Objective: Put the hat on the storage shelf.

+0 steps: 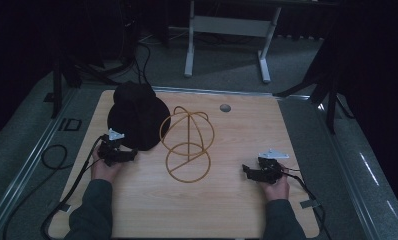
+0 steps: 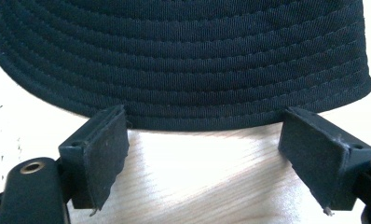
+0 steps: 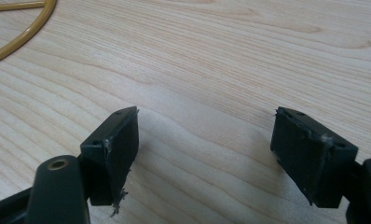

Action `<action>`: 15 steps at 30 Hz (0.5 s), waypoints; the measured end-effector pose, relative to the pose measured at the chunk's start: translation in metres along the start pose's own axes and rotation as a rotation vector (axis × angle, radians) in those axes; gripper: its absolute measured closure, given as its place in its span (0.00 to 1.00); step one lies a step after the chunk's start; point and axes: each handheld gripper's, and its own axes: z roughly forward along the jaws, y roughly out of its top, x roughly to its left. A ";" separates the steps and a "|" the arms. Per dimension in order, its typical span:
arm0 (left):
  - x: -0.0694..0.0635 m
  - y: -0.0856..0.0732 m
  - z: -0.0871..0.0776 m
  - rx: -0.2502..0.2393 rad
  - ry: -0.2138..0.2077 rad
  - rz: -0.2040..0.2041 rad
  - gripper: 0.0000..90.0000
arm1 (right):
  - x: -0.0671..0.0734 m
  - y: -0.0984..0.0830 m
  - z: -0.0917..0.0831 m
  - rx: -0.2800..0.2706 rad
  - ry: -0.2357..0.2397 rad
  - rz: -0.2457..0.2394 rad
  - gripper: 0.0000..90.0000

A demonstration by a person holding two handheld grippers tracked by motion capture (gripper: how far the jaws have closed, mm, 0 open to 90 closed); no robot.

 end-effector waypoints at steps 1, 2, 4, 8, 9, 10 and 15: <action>0.000 0.000 -0.003 0.006 -0.001 0.000 0.20 | 0.000 0.000 0.000 0.000 0.000 0.000 0.26; 0.000 0.000 -0.005 0.009 0.002 -0.003 0.26 | 0.000 0.000 0.000 0.000 -0.001 0.001 0.26; 0.001 -0.001 -0.007 0.016 0.006 -0.010 0.35 | 0.000 0.000 0.000 0.001 -0.002 0.002 0.26; 0.004 0.000 -0.012 0.035 0.018 -0.024 0.49 | 0.000 0.000 0.001 0.001 -0.002 0.001 0.26; 0.004 -0.001 -0.013 0.039 0.019 -0.025 0.52 | 0.000 0.000 0.001 0.001 -0.002 0.001 0.26; 0.004 -0.001 -0.014 0.043 0.019 -0.023 0.55 | 0.000 0.001 0.001 0.002 -0.002 0.001 0.26; 0.001 0.000 -0.018 0.070 0.053 -0.013 0.63 | -0.002 0.002 0.002 0.001 -0.001 -0.005 0.26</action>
